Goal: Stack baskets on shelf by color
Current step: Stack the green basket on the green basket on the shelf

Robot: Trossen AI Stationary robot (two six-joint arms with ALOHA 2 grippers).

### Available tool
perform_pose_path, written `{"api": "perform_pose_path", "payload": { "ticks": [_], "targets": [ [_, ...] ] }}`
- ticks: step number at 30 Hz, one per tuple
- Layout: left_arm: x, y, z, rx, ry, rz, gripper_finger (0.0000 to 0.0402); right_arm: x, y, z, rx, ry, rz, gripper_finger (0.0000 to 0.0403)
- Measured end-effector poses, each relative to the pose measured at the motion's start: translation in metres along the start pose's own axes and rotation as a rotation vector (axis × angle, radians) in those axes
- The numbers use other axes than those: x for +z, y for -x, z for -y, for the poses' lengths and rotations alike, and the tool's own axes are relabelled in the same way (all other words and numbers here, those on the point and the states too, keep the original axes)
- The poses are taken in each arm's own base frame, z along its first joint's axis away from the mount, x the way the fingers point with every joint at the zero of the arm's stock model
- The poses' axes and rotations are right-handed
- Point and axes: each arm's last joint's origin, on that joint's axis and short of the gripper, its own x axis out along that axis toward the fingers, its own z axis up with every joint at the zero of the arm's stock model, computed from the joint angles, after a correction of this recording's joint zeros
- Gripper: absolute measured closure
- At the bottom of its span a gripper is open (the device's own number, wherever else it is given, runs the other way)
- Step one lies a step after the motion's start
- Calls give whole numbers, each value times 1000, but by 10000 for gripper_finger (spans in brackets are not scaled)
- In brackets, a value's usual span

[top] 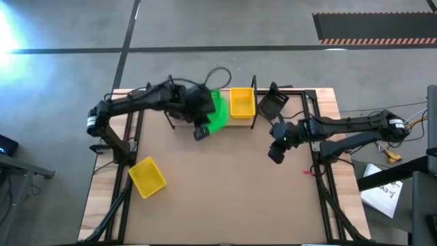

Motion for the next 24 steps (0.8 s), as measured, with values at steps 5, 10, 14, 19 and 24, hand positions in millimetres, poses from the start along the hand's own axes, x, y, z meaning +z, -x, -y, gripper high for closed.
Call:
{"api": "perform_pose_path", "payload": {
  "ticks": [5, 10, 14, 19, 24],
  "targets": [
    [2, -3, -29, 246, -119, -21, 402, -13, 2, -19, -64, -55, 70, 339],
    [-1, -24, -40, 309, -241, -115, 402, -23, 4, -32, -98, -120, 143, 339],
    [-3, -51, -42, 349, -284, -203, 401, -26, 5, -36, -101, -181, 174, 339],
    [-5, -76, -47, 455, -300, -290, 401, -26, 5, -38, -84, -245, 186, 339],
    [-5, -83, -47, 427, -299, -303, 401, -23, 5, -41, -46, -258, 215, 339]
  ]
}}
